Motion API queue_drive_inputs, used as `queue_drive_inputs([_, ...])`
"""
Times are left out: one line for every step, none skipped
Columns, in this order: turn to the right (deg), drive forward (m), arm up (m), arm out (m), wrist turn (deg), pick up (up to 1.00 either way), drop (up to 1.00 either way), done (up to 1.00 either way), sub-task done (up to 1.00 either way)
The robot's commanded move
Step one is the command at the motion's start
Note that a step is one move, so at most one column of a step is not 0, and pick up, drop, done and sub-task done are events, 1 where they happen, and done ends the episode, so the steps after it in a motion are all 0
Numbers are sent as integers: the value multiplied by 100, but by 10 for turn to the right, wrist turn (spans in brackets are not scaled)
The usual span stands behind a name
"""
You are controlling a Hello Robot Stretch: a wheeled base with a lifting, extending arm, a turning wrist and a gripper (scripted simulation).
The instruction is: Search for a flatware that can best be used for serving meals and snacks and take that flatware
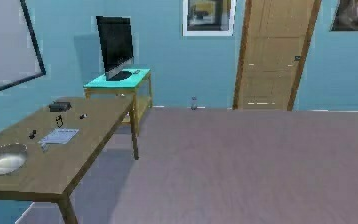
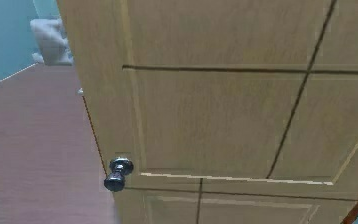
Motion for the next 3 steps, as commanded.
queue_drive_inputs([0,80,0,0,0,0,0,0,0])
queue_drive_inputs([-450,0,0,0,0,0,0,0,0])
queue_drive_inputs([-450,0,0,0,0,0,0,0,0])
